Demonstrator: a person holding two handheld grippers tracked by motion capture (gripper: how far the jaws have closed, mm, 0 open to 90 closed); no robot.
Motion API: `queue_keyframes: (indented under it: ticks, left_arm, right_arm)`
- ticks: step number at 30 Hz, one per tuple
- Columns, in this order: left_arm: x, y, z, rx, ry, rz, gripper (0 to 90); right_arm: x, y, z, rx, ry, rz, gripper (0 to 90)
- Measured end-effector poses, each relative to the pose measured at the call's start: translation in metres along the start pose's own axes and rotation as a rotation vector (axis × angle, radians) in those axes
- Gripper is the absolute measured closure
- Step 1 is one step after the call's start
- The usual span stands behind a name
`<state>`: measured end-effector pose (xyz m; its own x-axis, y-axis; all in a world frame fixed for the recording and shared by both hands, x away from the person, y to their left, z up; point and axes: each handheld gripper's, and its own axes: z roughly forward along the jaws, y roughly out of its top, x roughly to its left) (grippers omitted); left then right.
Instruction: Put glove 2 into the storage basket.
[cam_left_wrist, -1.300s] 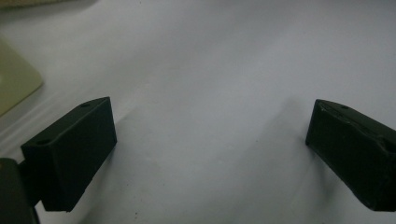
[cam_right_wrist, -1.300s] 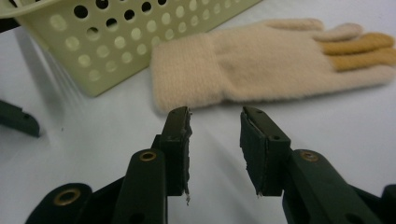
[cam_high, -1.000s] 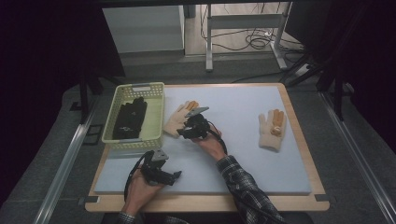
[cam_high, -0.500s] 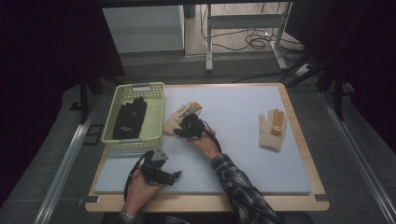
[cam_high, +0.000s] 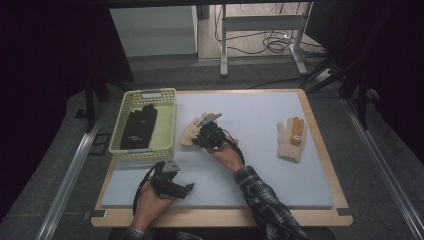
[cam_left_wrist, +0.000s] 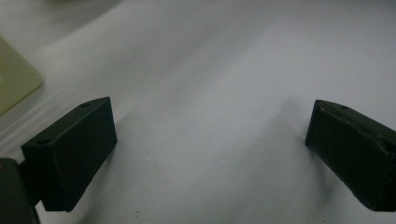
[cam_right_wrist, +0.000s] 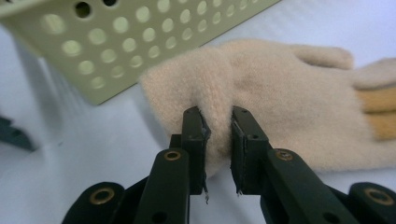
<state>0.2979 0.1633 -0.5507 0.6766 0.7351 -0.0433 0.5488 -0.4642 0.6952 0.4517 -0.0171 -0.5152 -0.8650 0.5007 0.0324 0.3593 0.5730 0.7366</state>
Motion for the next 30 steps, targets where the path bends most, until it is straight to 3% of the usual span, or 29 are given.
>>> queue_keyframes:
  ticks: [16,24,28,30]
  left_arm:
    - [0.000,0.000,0.000,-0.001,0.000,0.000,2.2]
    - [0.000,0.000,0.000,-0.001,0.001,0.000,2.2]
    - [0.000,0.000,0.000,-0.001,0.001,0.000,2.2]
    - [0.000,0.000,0.000,-0.001,0.001,-0.001,2.2]
  right_arm:
    - [0.006,-0.021,-0.071,-0.006,0.017,-0.067,75.6]
    - [0.014,-0.056,-0.101,0.040,0.035,-0.084,75.1]
    - [0.014,-0.076,-0.106,0.060,0.036,-0.086,73.3]
    - [0.015,-0.085,-0.105,0.074,0.040,-0.078,67.8]
